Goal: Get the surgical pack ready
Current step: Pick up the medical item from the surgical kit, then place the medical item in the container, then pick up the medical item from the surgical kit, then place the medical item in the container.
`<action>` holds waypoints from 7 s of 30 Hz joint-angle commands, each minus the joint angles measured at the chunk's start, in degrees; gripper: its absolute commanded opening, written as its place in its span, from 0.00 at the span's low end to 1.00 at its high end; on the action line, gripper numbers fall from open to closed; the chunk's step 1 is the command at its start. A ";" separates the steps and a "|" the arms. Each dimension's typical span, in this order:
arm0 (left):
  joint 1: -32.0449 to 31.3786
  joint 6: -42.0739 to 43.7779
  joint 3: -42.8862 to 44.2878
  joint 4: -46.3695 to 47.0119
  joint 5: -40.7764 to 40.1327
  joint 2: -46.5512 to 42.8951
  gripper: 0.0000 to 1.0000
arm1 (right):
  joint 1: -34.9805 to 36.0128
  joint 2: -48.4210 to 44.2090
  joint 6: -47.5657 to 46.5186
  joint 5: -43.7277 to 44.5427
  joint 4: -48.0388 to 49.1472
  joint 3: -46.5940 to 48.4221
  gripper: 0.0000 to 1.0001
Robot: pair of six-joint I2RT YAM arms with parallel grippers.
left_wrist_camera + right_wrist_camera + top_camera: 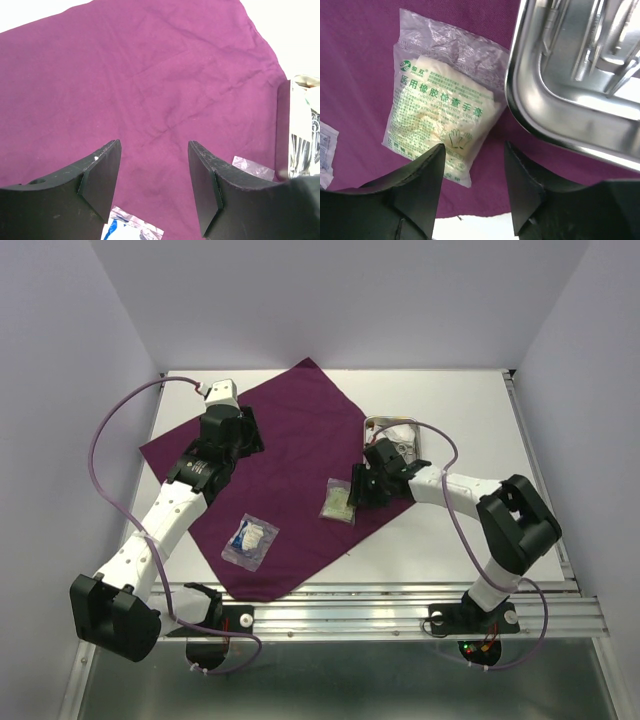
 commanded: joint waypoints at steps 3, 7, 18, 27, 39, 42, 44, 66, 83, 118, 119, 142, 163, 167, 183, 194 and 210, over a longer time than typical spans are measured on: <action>0.25 -0.31 0.20 1.71 0.39 -0.89 0.67 | -0.13 2.12 1.62 -7.26 7.99 0.01 0.48; 0.25 -0.48 0.02 2.24 1.44 -0.63 0.67 | -0.13 3.70 2.15 -8.51 8.27 1.32 0.35; 0.25 -0.13 0.55 2.77 1.36 -0.01 0.67 | 0.40 -0.86 -2.15 -10.26 5.11 7.30 0.01; 0.25 0.13 0.64 2.42 0.57 -0.10 0.67 | 0.40 -3.15 -8.38 -6.15 1.51 14.24 0.01; 0.25 0.75 -0.15 1.89 -0.40 -1.33 0.67 | -8.11 -3.24 -19.38 -7.71 -3.60 19.17 0.01; 0.34 0.75 -0.24 2.07 -0.22 -1.24 0.67 | -11.20 -3.15 -22.18 -11.05 -3.94 19.34 0.01; 0.34 0.75 -0.24 2.15 -0.14 -1.24 0.67 | -13.12 -3.06 -22.63 -11.23 -4.30 19.52 0.01; 0.34 1.63 0.28 2.42 0.30 -0.01 0.67 | -19.55 5.90 -30.63 -11.76 -9.31 15.91 0.01; 0.34 0.48 -0.59 4.79 3.99 2.27 0.67 | -20.08 10.21 -32.83 -10.53 -11.77 18.91 0.01; 0.86 -0.39 -0.59 2.77 1.98 1.92 0.68 | -9.55 -2.27 -20.63 -4.91 -7.73 20.57 0.73; 1.47 -1.09 -0.33 2.25 1.97 1.92 0.68 | -5.79 -2.36 -19.57 -4.03 -6.95 20.84 0.72; 20.55 -4.88 6.35 -10.06 2.59 -5.46 0.71 | 22.63 32.96 -16.56 -10.88 -5.00 46.32 0.70; 20.99 -4.96 3.98 -7.95 6.02 -5.55 0.70 | 26.59 38.86 -21.13 -14.67 -10.26 50.10 0.66; 20.99 -4.88 3.63 -7.52 6.28 -5.46 0.70 | 28.52 40.53 -23.95 -6.77 -13.18 52.30 0.60; 20.99 -4.79 2.40 -6.90 6.54 -5.11 0.70 | 29.32 35.53 -22.02 -1.04 -11.07 51.07 0.01; 21.08 -4.53 2.48 -6.64 6.37 -5.02 0.70 | 24.41 23.14 -18.07 8.98 -7.29 43.26 0.01; 20.99 -4.44 2.66 -5.23 7.69 -3.26 0.70 | 1.73 0.39 -12.09 22.84 -5.18 22.70 0.01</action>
